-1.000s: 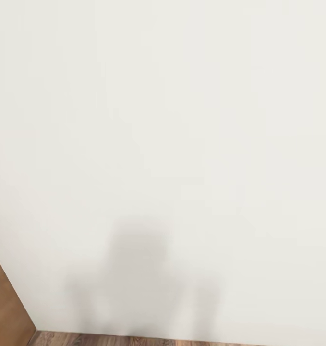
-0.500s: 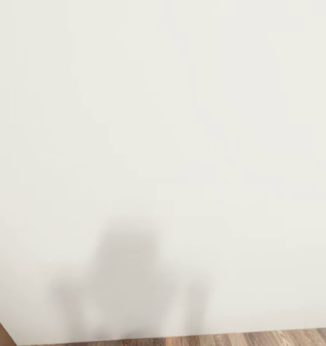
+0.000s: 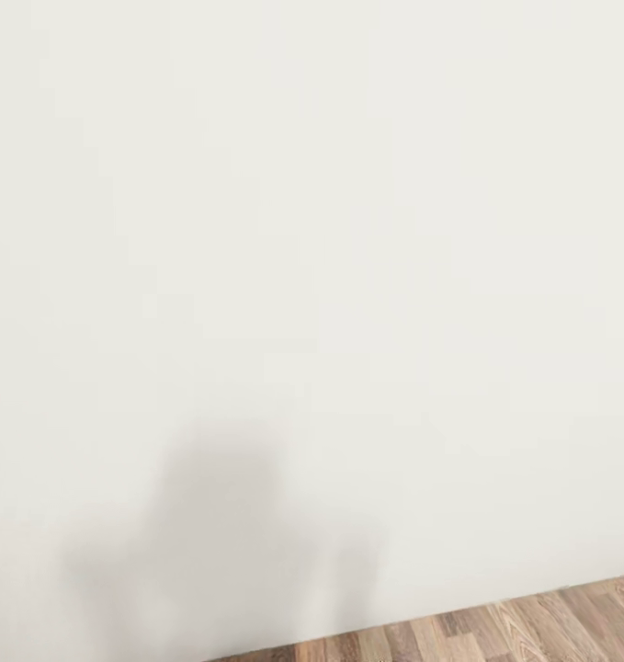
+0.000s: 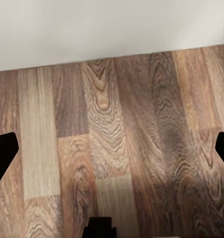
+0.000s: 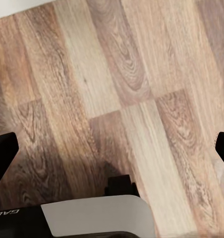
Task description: In the bedroom, move the book from the bed onto either nightstand, and place the two sandals side by side next to the bed.
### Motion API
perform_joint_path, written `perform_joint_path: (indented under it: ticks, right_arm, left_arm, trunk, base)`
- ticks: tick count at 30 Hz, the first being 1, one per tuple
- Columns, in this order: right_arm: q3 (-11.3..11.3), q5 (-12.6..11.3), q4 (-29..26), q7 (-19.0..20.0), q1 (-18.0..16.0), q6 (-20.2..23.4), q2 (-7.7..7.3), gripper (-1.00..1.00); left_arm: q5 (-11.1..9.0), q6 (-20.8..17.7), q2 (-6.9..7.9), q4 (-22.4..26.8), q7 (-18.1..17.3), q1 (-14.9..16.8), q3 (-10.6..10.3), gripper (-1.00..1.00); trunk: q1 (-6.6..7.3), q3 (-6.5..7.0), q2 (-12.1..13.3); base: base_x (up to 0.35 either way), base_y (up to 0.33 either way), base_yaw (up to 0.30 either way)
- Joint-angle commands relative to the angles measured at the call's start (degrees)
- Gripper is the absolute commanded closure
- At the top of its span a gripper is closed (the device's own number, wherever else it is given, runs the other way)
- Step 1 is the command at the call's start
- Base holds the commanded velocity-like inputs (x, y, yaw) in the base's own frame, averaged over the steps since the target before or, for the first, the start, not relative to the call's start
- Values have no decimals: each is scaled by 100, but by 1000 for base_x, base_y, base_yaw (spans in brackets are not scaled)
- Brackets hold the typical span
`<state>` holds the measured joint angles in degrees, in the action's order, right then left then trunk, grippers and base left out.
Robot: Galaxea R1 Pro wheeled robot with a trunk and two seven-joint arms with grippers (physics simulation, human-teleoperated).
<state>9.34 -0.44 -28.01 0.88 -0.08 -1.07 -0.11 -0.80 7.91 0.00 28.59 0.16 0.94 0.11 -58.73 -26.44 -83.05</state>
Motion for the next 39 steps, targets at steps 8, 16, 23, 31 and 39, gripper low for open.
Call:
perform_joint_path:
  ticks: [8,16,23,31,39]
  right_arm:
    - [15,0,-4,9,-1,-13,2,-100]
    - [14,-3,-3,9,-1,-13,2,-100]
    - [9,-8,-2,9,-1,-13,2,-100]
    - [9,-8,-2,9,-1,-13,2,-100]
    - [8,-8,-2,9,-1,-16,2,-100]
  left_arm:
    - [-8,18,0,-1,2,2,4,-100]
    - [-8,18,0,-1,2,2,5,-100]
    - [-8,18,0,-1,2,2,5,-100]
    - [-8,18,0,-2,2,2,5,-100]
    - [-8,18,0,-1,2,2,6,-100]
  trunk:
    - [0,-25,-3]
    - [0,-44,-3]
    - [0,-61,-3]
    - [0,-79,-3]
    - [0,-96,-3]
  base:
    - [227,0,-235]
    - [97,0,-235]
    - [9,0,-235]
    - [1,0,-235]
    - [0,0,-235]
